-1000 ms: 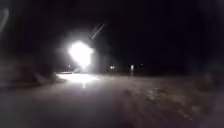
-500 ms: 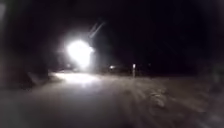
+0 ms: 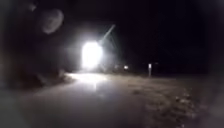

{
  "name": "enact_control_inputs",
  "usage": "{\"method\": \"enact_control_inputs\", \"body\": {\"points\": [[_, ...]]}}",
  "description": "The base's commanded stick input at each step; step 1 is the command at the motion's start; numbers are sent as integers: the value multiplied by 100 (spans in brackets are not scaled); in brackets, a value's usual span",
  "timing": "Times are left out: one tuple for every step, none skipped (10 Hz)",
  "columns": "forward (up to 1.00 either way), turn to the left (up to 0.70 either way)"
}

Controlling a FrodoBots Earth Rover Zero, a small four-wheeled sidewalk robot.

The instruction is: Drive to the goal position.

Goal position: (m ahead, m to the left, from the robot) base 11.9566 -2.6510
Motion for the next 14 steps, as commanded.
{"method": "enact_control_inputs", "body": {"points": [[100, 0], [100, 0], [100, 0], [100, 0], [100, 0], [100, 0], [100, 0], [100, 0], [100, 0], [100, 0], [100, 0], [100, 0], [100, 0], [100, 0]]}}
